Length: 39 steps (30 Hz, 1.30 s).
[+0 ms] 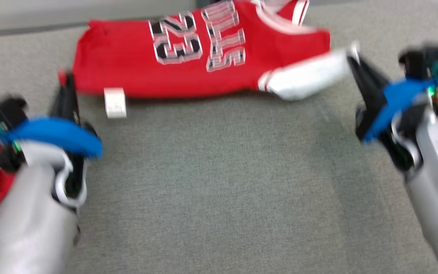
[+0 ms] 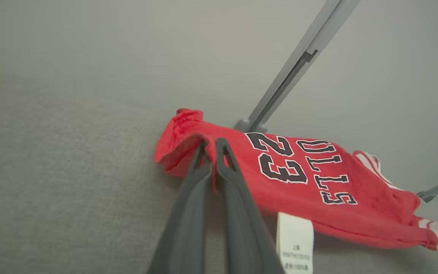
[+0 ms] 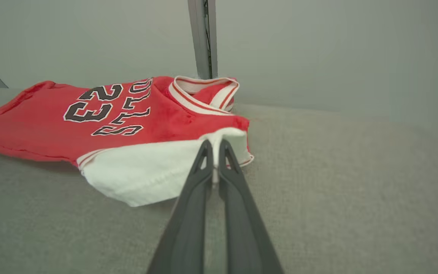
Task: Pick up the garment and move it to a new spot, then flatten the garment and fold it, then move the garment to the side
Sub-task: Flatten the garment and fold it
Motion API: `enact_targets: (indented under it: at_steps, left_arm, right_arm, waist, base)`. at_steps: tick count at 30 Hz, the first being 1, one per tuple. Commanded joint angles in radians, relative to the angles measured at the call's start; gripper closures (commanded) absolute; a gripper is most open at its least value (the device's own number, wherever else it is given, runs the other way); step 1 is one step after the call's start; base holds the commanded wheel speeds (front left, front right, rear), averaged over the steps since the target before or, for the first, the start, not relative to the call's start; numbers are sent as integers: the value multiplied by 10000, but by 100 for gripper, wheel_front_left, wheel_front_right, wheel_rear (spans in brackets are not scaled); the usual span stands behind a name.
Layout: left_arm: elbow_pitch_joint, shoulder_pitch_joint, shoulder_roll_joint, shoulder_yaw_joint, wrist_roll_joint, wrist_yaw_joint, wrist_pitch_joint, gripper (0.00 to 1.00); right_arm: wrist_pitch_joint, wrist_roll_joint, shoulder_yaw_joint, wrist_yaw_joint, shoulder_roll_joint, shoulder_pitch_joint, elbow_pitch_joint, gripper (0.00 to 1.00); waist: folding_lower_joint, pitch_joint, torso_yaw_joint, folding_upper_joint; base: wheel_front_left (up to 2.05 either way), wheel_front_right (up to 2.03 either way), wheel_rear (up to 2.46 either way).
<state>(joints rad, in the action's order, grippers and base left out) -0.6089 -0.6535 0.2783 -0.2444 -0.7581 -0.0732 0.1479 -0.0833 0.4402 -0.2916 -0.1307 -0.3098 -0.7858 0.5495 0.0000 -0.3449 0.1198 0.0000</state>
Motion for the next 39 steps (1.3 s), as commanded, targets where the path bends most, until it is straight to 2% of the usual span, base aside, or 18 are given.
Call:
enact_targets:
  at_steps: [1, 5, 8, 11, 14, 18, 27, 29, 32, 36, 39]
  left_arm:
    - [217, 601, -32, -51, -88, 89, -100, 100]
    - [1008, 2415, -57, -207, -209, 397, -386, 100]
    - [1865, 3667, -78, -277, -250, 829, -506, 100]
    - [2810, 4813, 36, -371, -116, 1375, -647, 100]
    - [3712, 5635, 197, -483, 150, 1961, -813, 100]
    - [4700, 6522, 442, -617, 509, 2740, -1127, 100]
    - [6433, 7875, 1144, -1094, 1072, 3826, -2416, 100]
    - [6803, 8024, 1322, -1183, 1086, 3937, -2800, 100]
    - [7125, 8022, 1479, -1294, 932, 3857, -3275, 100]
    - [7527, 7294, 2074, -1599, 674, 3265, -4553, 100]
    - [7508, 6630, 2445, -1645, 75, 2753, -5737, 100]
  right_arm:
    - [-514, 121, 443, -1, -34, 893, -412, 100]
    - [-2056, -371, 2105, -1, 335, 3310, -1937, 100]
    - [-3274, -1059, 3360, -1, 1155, 4966, -3502, 100]
    - [-4482, -1771, 4182, -1, 1998, 6454, -5244, 100]
    - [-5654, -2143, 4437, -1, 2440, 7640, -6722, 100]
    - [-6877, -2259, 4607, -1, 2574, 8733, -8058, 100]
    - [-8189, -1685, 4800, -1, 2589, 9838, -9125, 100]
    - [-8217, -1798, 4869, -1, 2590, 9848, -9244, 100]
    - [-8134, -1878, 4925, -1, 2592, 9656, -9246, 100]
    - [-8151, -2001, 4722, -3, 2593, 8987, -9060, 100]
    - [-8201, -2213, 4496, -3, 2593, 8338, -8877, 100]
  waist:
    - [0, 561, -173, 0]
    - [0, 1309, -340, 0]
    - [0, 1687, -438, 0]
    - [0, 1926, -515, 0]
    - [0, 2043, -564, 0]
    - [0, 2130, -561, 0]
    - [0, 2242, -423, 0]
    - [0, 2224, -409, 0]
    - [0, 2191, -422, 0]
    - [0, 2047, -513, 0]
    - [0, 1937, -550, 0]
  base:
    - [0, 0, 0]
    - [0, 0, 0]
    - [0, 0, 0]
    - [0, 0, 0]
    - [0, 0, 0]
    - [0, 0, 0]
    - [0, 0, 0]
    - [0, 0, 0]
    - [0, 0, 0]
    - [0, 0, 0]
    - [0, 0, 0]
